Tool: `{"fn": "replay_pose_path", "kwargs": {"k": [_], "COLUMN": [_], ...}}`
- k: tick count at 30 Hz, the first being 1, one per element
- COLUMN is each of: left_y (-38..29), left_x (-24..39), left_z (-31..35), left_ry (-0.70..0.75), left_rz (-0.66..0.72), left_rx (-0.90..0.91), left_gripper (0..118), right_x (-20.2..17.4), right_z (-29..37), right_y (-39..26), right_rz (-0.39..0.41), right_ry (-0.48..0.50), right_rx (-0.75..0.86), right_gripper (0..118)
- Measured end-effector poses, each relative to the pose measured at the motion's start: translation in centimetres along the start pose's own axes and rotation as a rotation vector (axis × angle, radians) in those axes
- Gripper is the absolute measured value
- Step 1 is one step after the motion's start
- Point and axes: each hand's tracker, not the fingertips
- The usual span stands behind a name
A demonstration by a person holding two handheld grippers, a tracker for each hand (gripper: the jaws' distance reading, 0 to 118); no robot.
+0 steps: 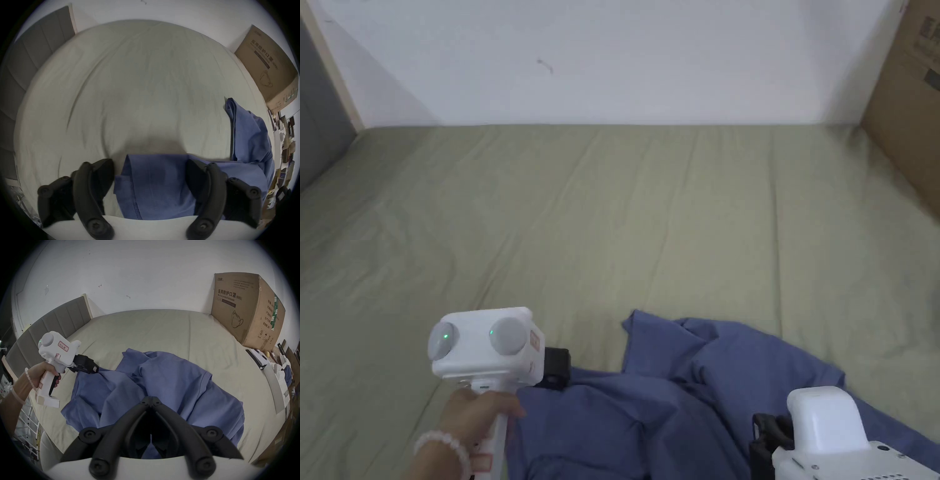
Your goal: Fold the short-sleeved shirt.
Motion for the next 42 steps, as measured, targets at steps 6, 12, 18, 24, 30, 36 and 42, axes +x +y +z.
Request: {"fn": "replay_pose_path", "kwargs": {"k": [6, 12, 18, 24, 30, 36, 42], "left_y": [-0.3, -1.4, -2.4, -3.7, -4.5, -4.3, -3.3], "left_x": [0.3, -0.3, -1.9, -2.5, -2.8, -2.3, -2.3], "left_z": [2.2, 5.5, 9.2, 10.6, 9.5, 10.0, 12.6], "left_ry": [0.003, -0.084, -0.133, -0.145, -0.125, -0.105, -0.068], "left_rz": [-0.036, 0.006, 0.025, 0.012, 0.0, -0.003, -0.023], "left_rx": [0.018, 0.078, 0.138, 0.155, 0.117, 0.131, 0.159], "left_gripper": [7, 6, 6, 6, 6, 6, 6], "right_x": [1.7, 3.8, 3.9, 2.5, 1.3, 0.2, 2.9], "right_z": [-1.2, -4.9, -14.2, -25.3, -25.9, -24.9, -18.5], "right_y": [1.2, 7.9, 15.5, 16.4, 14.9, 14.0, 18.7], "right_rz": [-0.043, -0.006, 0.194, 0.301, 0.347, 0.436, 0.281], "right_ry": [0.052, 0.167, 0.256, 0.186, 0.151, 0.105, 0.155], "right_rx": [-0.033, -0.075, -0.256, -0.468, -0.524, -0.539, -0.431], "right_gripper": [0, 0, 99, 94, 46, 3, 3]}}
